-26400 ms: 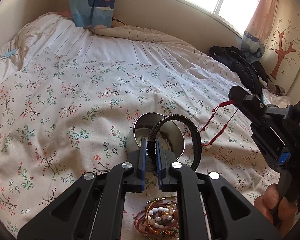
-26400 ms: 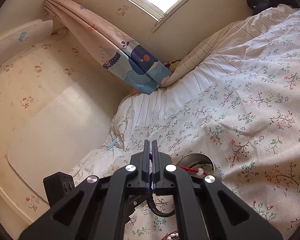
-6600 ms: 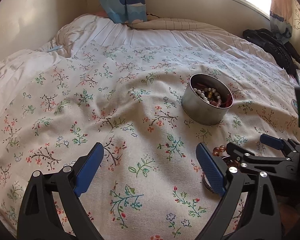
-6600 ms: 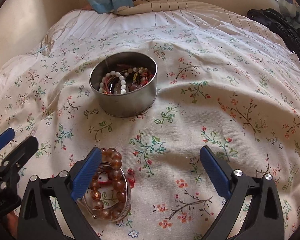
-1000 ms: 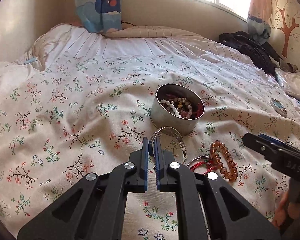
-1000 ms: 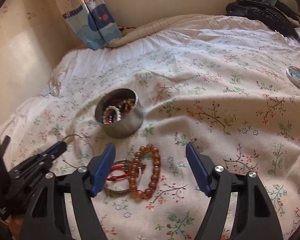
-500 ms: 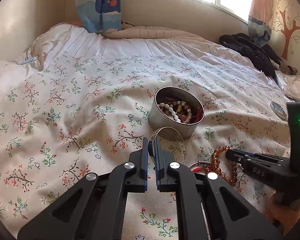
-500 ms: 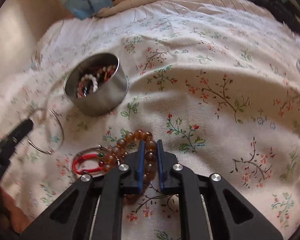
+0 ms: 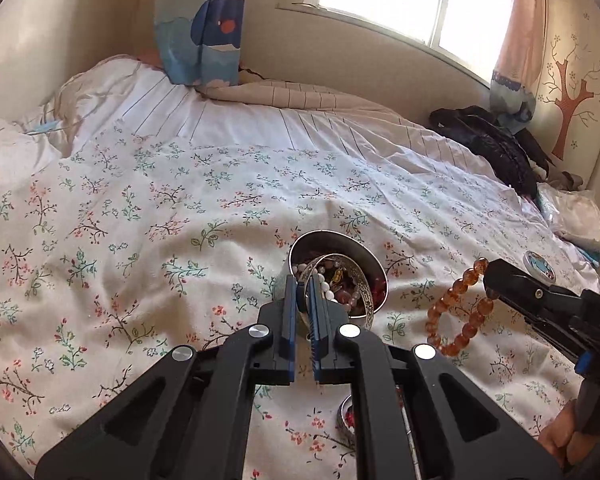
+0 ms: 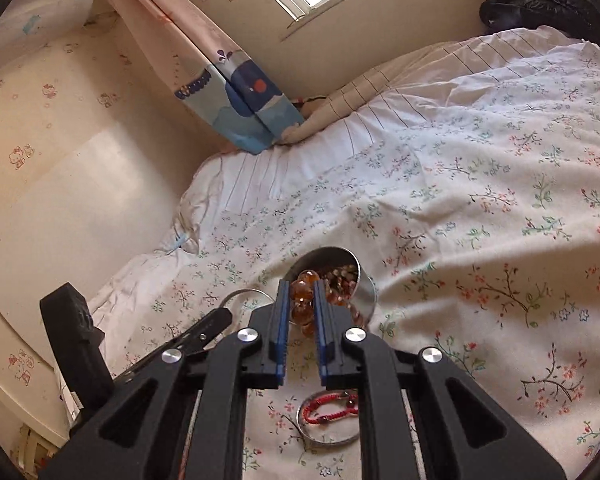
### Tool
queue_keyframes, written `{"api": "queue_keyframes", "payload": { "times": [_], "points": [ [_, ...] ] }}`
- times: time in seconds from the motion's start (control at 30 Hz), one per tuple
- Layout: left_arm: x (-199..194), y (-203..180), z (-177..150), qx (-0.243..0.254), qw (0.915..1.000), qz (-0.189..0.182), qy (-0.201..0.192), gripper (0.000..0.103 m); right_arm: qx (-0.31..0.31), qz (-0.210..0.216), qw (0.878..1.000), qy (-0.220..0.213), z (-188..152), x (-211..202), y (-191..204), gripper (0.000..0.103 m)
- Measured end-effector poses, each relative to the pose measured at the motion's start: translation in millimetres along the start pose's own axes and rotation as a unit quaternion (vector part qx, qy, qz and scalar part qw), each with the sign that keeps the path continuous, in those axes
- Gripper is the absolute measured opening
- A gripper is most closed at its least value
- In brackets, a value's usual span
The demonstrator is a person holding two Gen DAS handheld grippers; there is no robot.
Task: Organize jewelry
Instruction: 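Carry the silver bangle in the left tool and amber bracelet in the right tool to the tin, then open the left tool over the tin while the right tool releases the amber bracelet inside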
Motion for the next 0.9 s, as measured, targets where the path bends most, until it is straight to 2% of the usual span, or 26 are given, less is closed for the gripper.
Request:
{"api": "queue_keyframes", "payload": {
  "times": [0.23, 0.53, 0.6, 0.73, 0.77, 0.8, 0.83, 0.9],
  "points": [
    [26, -9, 12, -0.005, 0.9999, -0.015, 0.0, 0.005, -0.012, 0.023, 1.0, -0.004, 14, 18, 15, 0.013],
    [66, -10, 14, -0.013, 0.9994, -0.022, 0.024, 0.006, -0.006, 0.028, 1.0, -0.002, 31, 54, 12, 0.013],
    [76, -7, 11, -0.018, 0.9988, -0.024, 0.038, 0.009, -0.007, 0.023, 1.0, 0.005, 31, 66, 10, 0.013],
    [73, 9, 15, -0.035, 0.9988, -0.012, 0.031, 0.03, 0.004, 0.022, 0.999, 0.043, 22, 92, 4, 0.014],
    [70, 14, 17, -0.043, 0.9988, -0.007, 0.023, 0.037, 0.009, 0.023, 0.998, 0.054, 18, 98, 3, 0.017],
    [66, 20, 20, -0.053, 0.9985, -0.001, 0.015, 0.041, 0.011, 0.022, 0.998, 0.062, 15, 102, 2, 0.022],
    [62, 26, 22, -0.063, 0.998, 0.005, 0.008, 0.044, 0.01, 0.02, 0.998, 0.064, 12, 103, 2, 0.034],
    [57, 37, 24, -0.08, 0.9967, 0.015, 0.0, 0.046, 0.007, 0.018, 0.998, 0.061, 11, 102, 2, 0.038]
  ]
}}
Point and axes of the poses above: each gripper's, at about its wrist camera, not at the fingertips, and x roughly the way its jaws point, y to its left, z to its top, the point moved 8 cm from there along x, roughly the way its jaws point, and after that the axes turned 7 degrees about x, right-handed, at the moved point
